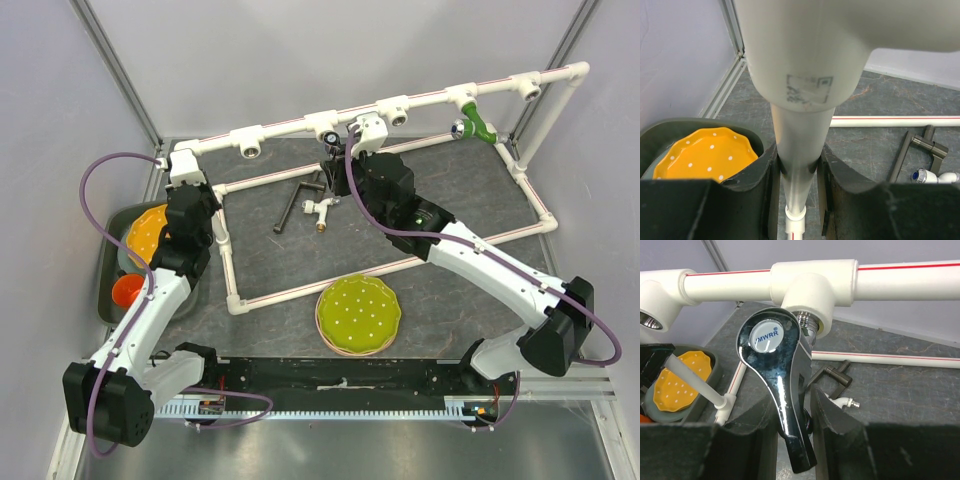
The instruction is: Install the water faucets
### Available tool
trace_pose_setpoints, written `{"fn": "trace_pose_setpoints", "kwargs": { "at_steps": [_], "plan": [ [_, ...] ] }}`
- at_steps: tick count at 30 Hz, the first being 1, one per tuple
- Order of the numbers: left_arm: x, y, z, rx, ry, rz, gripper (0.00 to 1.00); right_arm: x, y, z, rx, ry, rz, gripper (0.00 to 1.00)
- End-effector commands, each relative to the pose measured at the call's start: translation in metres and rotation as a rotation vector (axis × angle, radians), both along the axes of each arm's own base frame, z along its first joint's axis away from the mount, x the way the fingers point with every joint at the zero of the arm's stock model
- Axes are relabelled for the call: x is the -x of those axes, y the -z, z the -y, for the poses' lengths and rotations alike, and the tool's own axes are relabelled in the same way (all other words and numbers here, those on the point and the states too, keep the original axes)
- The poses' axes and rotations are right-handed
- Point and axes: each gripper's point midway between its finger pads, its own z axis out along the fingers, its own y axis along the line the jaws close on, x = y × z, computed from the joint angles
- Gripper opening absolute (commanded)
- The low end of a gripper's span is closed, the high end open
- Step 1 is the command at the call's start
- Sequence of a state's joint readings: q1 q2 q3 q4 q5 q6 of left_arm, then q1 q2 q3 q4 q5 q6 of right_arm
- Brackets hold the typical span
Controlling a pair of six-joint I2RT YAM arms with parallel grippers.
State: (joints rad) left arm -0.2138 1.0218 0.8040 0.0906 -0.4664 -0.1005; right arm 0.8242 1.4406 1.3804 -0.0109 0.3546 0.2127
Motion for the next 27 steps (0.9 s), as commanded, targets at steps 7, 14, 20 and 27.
{"fn": "trace_pose_setpoints", "kwargs": {
  "at_steps": [7,14,20,27],
  "plan": [
    [0.004,-0.019,0.003,0.098,-0.012,0.054,0.02,-0.012,-0.014,-0.005,-0.030,0.004,0.063,0.00],
    [0.004,-0.019,0.003,0.096,-0.015,0.054,0.02,-0.014,-0.018,0.008,0.020,0.051,0.086,0.00],
    [0.004,-0.019,0.002,0.095,-0.014,0.054,0.02,-0.012,-0.036,0.021,0.094,0.067,0.081,0.00],
    [0.004,-0.019,0.002,0.093,-0.014,0.052,0.02,-0.018,-0.032,0.024,0.118,0.078,0.034,0.00]
  ]
}}
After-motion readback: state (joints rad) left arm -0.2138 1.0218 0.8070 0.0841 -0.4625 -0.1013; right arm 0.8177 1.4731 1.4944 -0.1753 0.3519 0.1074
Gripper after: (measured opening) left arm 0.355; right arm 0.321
